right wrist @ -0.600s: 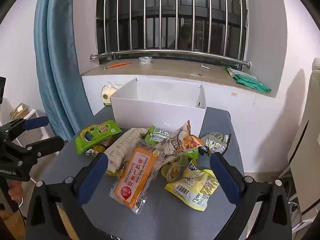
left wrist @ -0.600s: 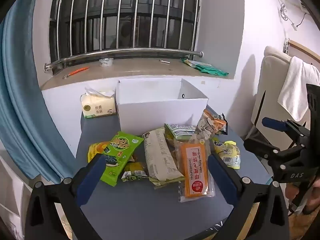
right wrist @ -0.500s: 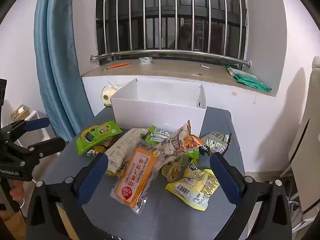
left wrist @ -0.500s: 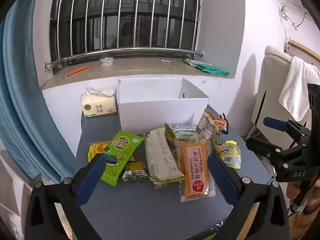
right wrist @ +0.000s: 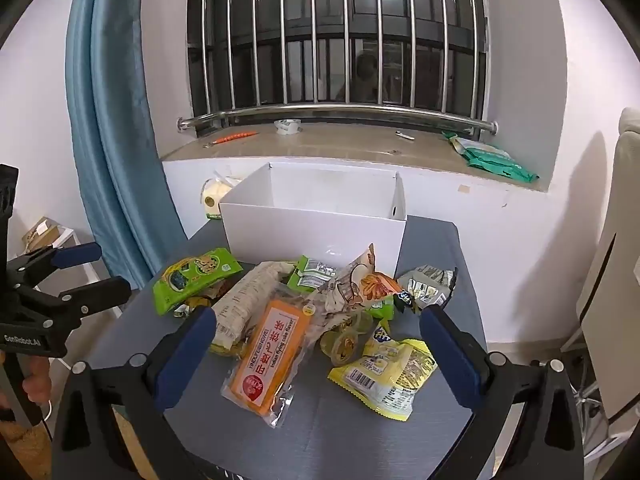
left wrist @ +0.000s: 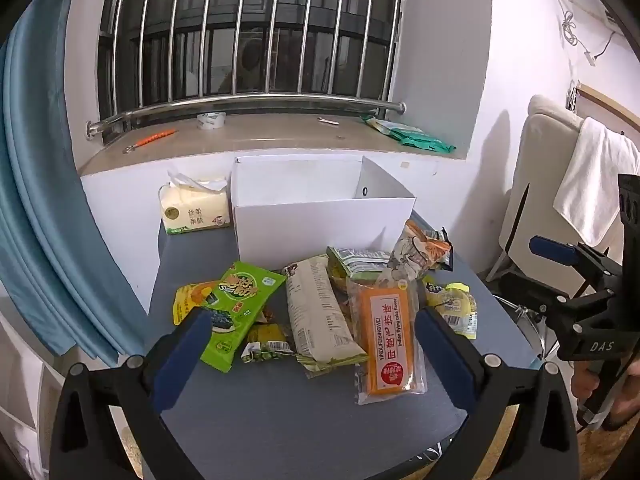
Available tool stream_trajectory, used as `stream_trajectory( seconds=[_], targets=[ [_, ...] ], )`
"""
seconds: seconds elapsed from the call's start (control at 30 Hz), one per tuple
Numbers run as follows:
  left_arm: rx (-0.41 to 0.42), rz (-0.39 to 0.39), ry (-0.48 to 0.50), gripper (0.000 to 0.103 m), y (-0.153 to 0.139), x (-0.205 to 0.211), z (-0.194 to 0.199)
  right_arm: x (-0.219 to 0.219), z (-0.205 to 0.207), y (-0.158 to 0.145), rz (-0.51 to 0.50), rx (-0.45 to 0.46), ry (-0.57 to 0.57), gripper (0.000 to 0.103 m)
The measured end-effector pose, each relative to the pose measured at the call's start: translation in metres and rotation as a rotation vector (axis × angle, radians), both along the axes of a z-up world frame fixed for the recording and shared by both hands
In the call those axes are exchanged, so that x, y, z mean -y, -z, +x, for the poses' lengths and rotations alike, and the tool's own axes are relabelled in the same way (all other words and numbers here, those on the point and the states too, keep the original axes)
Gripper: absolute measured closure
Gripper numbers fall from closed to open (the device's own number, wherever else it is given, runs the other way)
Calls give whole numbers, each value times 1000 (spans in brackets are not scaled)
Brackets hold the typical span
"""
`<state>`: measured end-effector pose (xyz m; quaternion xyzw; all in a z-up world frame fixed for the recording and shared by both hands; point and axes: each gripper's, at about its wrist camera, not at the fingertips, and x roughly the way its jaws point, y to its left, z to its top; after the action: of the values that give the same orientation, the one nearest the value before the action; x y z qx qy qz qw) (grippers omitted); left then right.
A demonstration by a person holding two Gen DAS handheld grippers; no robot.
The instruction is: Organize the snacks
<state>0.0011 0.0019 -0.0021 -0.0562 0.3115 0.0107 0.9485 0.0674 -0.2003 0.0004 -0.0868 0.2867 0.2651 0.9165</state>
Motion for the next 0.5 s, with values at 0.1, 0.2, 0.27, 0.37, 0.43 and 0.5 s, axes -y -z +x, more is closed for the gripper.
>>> stream_trajectory(
  seconds=[0.1,0.2,0.27,0.37,0.43,0.5],
  targets=[
    [1,14,1,0,-2,2,0,1,1,0,3,-3,2,0],
    [-6,-5,8,0,-1,2,0,2,0,-1,8,-3,1,0],
    [-7,-10,9,0,-1,1,0,2,0,0,6,-5,3,0],
    [-3,8,6,0,-2,4,0,3,0,-2,9,0,0,0],
    [-2,12,7,0,-3,5,-1,4,0,-2,12,0,3,0],
    [-1,11,8,0,-4,5,-1,5,0,-2,17,-3,5,0]
  ],
)
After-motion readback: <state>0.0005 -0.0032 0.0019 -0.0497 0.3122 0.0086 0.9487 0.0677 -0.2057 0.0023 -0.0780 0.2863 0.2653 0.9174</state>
